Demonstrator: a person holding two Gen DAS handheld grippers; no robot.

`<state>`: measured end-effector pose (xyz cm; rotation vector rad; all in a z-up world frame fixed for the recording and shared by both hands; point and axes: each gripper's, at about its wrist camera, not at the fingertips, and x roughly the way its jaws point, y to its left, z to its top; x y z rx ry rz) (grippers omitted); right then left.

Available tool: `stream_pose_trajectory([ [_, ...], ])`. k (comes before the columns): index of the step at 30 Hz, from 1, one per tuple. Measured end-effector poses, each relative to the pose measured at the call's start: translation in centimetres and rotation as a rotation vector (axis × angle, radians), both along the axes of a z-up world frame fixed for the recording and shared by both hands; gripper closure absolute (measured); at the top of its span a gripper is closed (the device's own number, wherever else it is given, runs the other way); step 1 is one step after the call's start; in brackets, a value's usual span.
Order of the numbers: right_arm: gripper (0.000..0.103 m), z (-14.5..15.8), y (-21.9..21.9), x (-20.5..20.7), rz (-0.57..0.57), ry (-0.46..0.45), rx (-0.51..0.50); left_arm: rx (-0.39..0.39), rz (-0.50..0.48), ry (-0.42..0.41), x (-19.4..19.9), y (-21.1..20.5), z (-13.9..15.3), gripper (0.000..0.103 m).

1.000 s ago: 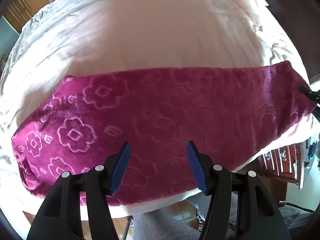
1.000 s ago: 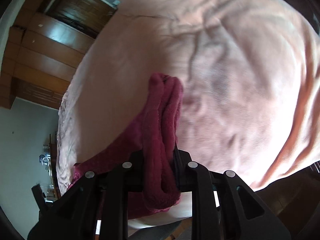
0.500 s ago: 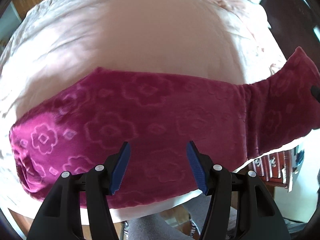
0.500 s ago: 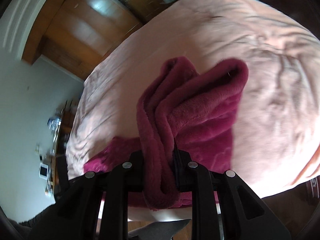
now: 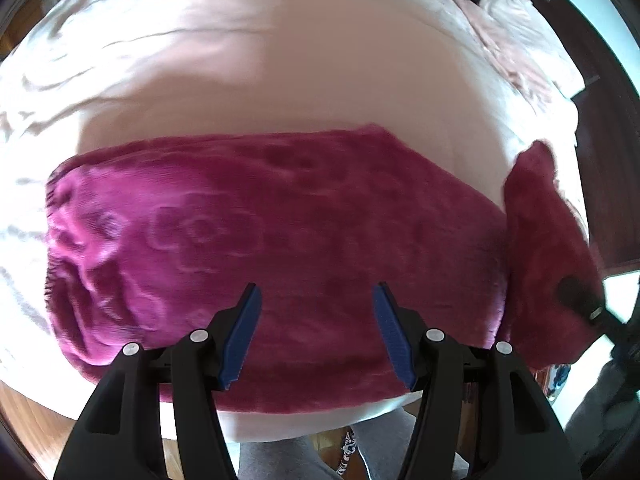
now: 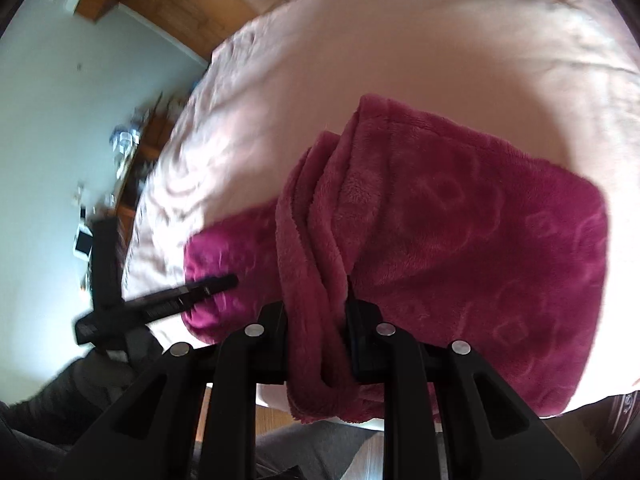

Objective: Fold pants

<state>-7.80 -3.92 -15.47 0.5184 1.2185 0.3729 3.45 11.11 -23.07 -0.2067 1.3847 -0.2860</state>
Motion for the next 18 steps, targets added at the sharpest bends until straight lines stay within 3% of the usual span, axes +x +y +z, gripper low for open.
stream_pose_trajectory([
  [6, 0.082, -5.7, 5.9, 0.0, 0.105, 0.12, -0.074, 0.006, 0.021, 0.03, 0.1, 3.4, -1.3, 0.045],
  [10, 0.079, -8.4, 7.0, -0.6, 0.134, 0.17, -0.116, 0.013, 0.006, 0.049, 0.2, 4.0, -2.1, 0.045],
  [16, 0.074, -9.1, 6.1, -1.2, 0.131, 0.189, -0.102, 0.018, -0.047, 0.064, 1.0, 2.2, -2.9, 0.045],
  [18, 0.063, -9.1, 5.8, -1.3, 0.134, 0.2, -0.078, 0.012, -0.069, 0.062, 1.5, 0.8, -2.8, 0.045],
])
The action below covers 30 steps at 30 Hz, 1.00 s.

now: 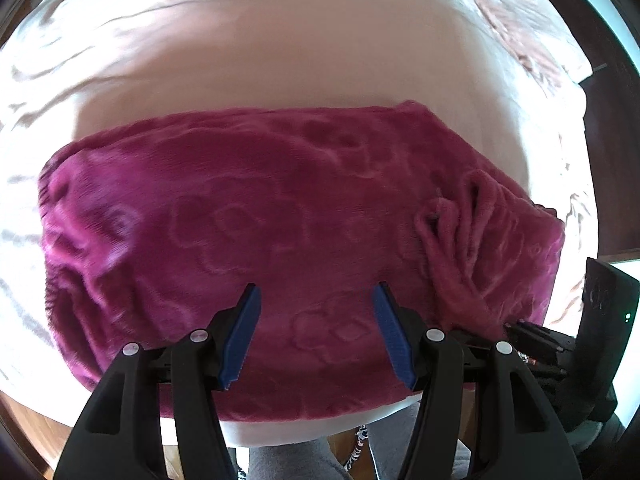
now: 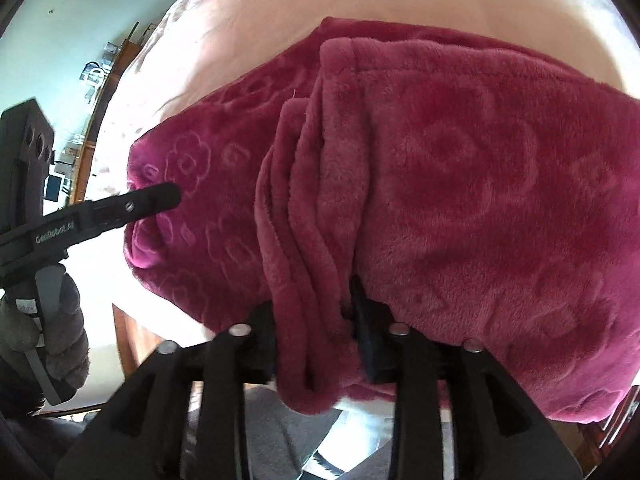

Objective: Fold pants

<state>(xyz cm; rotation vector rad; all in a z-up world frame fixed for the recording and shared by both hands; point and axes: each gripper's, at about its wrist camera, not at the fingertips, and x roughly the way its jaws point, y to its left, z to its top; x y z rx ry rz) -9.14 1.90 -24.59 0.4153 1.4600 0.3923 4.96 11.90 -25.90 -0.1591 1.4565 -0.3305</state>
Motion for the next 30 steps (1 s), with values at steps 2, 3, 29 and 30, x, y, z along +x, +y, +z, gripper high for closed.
stream_pose_trajectory([
  [2, 0.057, 0.2, -0.3, -0.4, 0.014, 0.005, 0.026, -0.005, -0.016, -0.003, 0.4, -1.5, 0.0, 0.043],
  [3, 0.056, 0.4, -0.3, -0.7, 0.023, 0.002, 0.034, -0.007, -0.023, -0.007, 0.6, -2.2, 0.1, 0.043],
  [29, 0.054, 3.7, -18.5, -2.1, 0.083, -0.097, -0.108, 0.121, 0.135, 0.03, -5.2, -13.5, -4.6, 0.043],
  [30, 0.054, 3.7, -18.9, -2.2, 0.1, -0.098, -0.113, 0.115, 0.152, 0.034, -5.5, -13.3, -4.9, 0.043],
])
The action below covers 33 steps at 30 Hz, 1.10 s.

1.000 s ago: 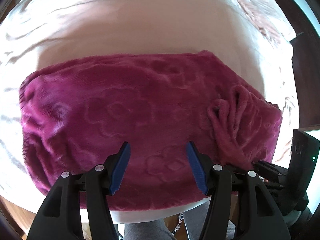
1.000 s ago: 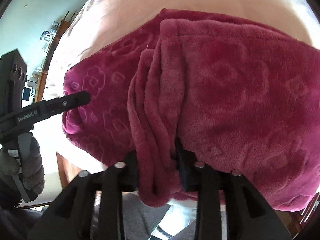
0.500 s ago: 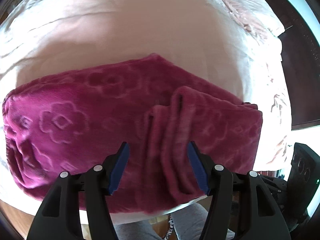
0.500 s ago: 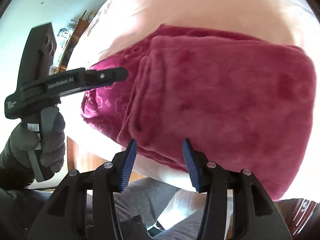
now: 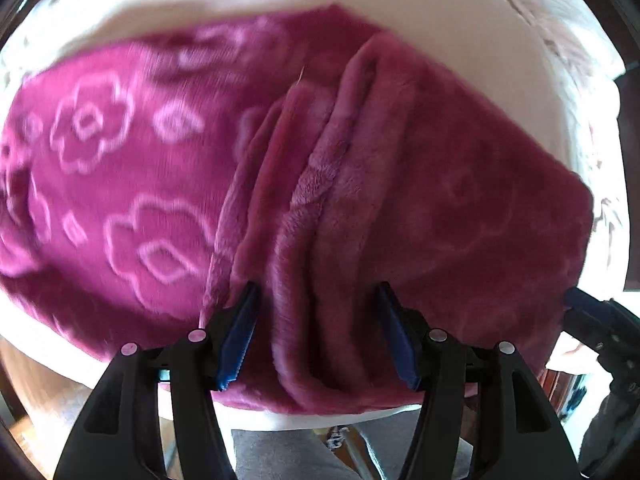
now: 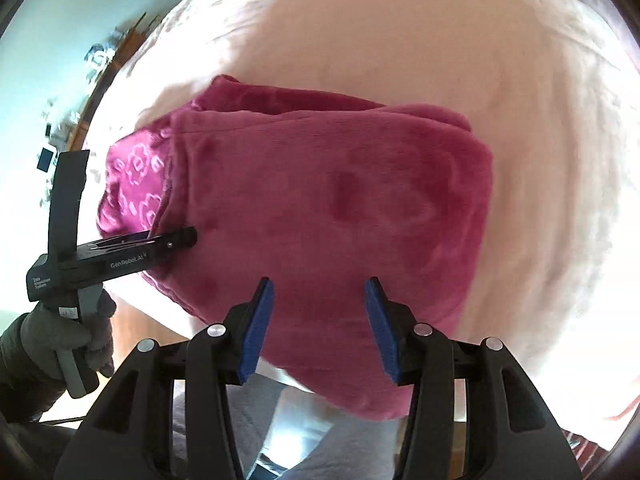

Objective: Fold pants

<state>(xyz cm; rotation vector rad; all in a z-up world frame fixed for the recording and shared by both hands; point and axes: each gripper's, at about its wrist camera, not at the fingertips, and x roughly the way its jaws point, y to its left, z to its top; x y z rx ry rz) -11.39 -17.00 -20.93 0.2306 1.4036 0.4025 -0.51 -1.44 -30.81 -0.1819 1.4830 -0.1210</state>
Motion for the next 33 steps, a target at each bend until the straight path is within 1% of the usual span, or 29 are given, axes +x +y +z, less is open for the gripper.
stream_pose_trajectory([
  [3, 0.054, -0.3, -0.3, -0.1, 0.041, -0.003, -0.005, -0.041, 0.061, -0.012, -0.7, 0.5, 0.1, 0.044],
  [6, 0.054, -0.3, -1.2, -0.6, 0.071, 0.001, -0.006, -0.112, 0.122, -0.019, -1.1, 1.1, 0.3, 0.045],
  [8, 0.054, -0.2, -1.3, -0.9, 0.089, -0.004, -0.004, -0.129, 0.143, -0.026, -1.4, 1.3, 0.5, 0.045],
  [9, 0.054, -0.2, -0.9, -0.8, 0.097, -0.008, -0.001, -0.125, 0.14, -0.027, -1.7, 1.8, 0.4, 0.047],
  [10, 0.054, -0.2, -0.8, -0.8, 0.102, -0.012, -0.001, -0.112, 0.134, -0.027, -2.0, 1.8, 0.4, 0.072],
  [11, 0.054, 0.0, -0.8, -0.8, 0.109, -0.017, 0.0, -0.082, 0.131, -0.012, -2.3, 1.8, 0.2, 0.088],
  [12, 0.054, 0.0, -0.4, -0.7, 0.111, -0.02, 0.001, -0.077, 0.14, -0.009, -2.7, 2.0, 0.3, 0.089],
  [13, 0.054, 0.0, -0.2, -0.6, 0.113, -0.023, 0.003, -0.075, 0.145, -0.018, -3.1, 1.9, 0.5, 0.091],
  [16, 0.054, 0.4, -0.6, -0.8, 0.104, -0.036, 0.007, -0.051, 0.131, -0.061, -4.2, 2.3, 2.1, 0.092],
  [19, 0.054, 0.7, -1.5, -0.9, 0.073, -0.041, 0.011, -0.031, 0.141, -0.072, -5.5, 3.5, 3.0, 0.092],
  [21, 0.054, 0.8, -2.2, -0.9, 0.052, -0.043, 0.013, 0.001, 0.161, -0.058, -6.3, 4.6, 2.5, 0.092],
  [23, 0.054, 0.8, -2.3, -0.7, 0.043, -0.046, 0.012, 0.011, 0.169, -0.04, -6.9, 5.8, 1.4, 0.092],
  [25, 0.054, 0.9, -1.6, -0.1, 0.055, -0.058, 0.008, 0.006, 0.171, -0.042, -6.7, 5.9, 1.1, 0.092],
  [27, 0.054, 1.0, -0.6, 0.5, 0.07, -0.078, -0.001, 0.02, 0.17, -0.042, -5.9, 5.3, 0.4, 0.09],
  [30, 0.054, 0.1, 0.6, 2.2, 0.059, -0.112, -0.078, 0.025, 0.175, -0.042, -5.4, 5.0, -0.1, 0.089],
  [31, 0.054, -0.4, 0.6, 2.8, 0.046, -0.106, -0.094, 0.022, 0.172, -0.039, -5.2, 4.8, -0.2, 0.088],
  [33, 0.056, -2.3, 0.5, 4.3, 0.018, -0.082, -0.158, 0.006, 0.167, -0.036, -5.0, 4.9, -0.3, 0.082],
])
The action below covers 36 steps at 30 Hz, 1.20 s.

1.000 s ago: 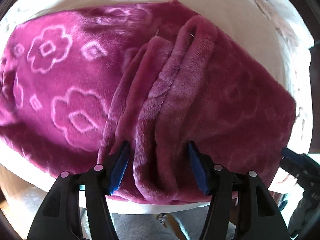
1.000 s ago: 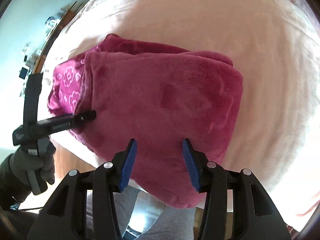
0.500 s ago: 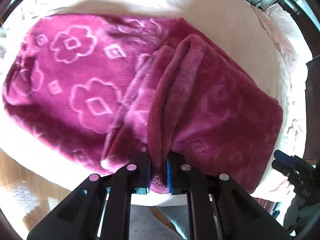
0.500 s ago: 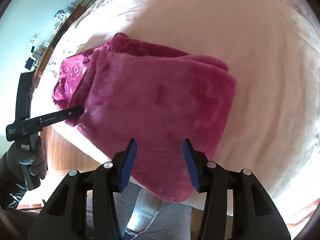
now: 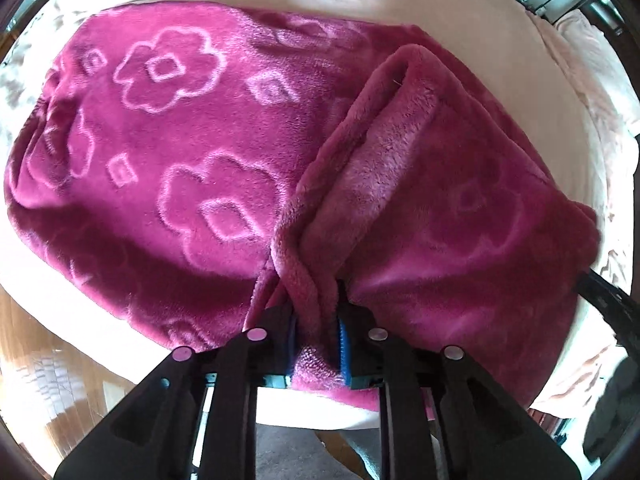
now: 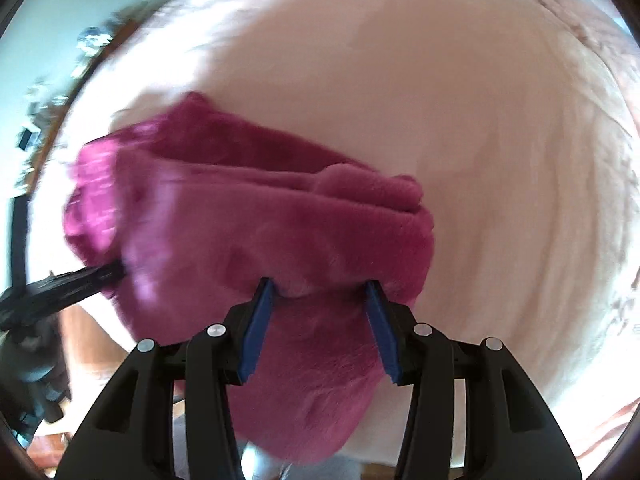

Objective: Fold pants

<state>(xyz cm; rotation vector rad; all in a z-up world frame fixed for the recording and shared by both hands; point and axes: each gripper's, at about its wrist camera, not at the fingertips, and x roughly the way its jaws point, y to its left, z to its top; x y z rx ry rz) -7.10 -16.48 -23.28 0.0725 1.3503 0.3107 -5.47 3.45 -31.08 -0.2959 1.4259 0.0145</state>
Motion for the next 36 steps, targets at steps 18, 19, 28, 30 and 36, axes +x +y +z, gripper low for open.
stream_pose_trajectory([
  [18, 0.055, 4.7, 2.5, 1.1, -0.009, -0.078, 0.005, -0.043, -0.013, 0.015, 0.5, 4.7, 0.2, 0.044],
  [19, 0.055, 4.8, 3.2, 1.6, 0.003, -0.081, 0.014, -0.046, -0.012, 0.016, 0.6, 4.9, 0.2, 0.044],
  [28, 0.055, -0.6, 7.4, 4.5, 0.05, -0.006, -0.084, -0.072, -0.037, 0.023, 1.4, 6.3, 0.4, 0.037],
  [30, 0.055, -0.4, 7.8, 4.5, 0.056, -0.011, -0.097, -0.077, -0.041, 0.013, 1.3, 7.0, 0.8, 0.037],
  [36, 0.054, 2.0, 9.1, 3.1, 0.043, -0.019, -0.051, -0.045, -0.036, -0.008, 1.1, 10.1, 2.1, 0.037],
])
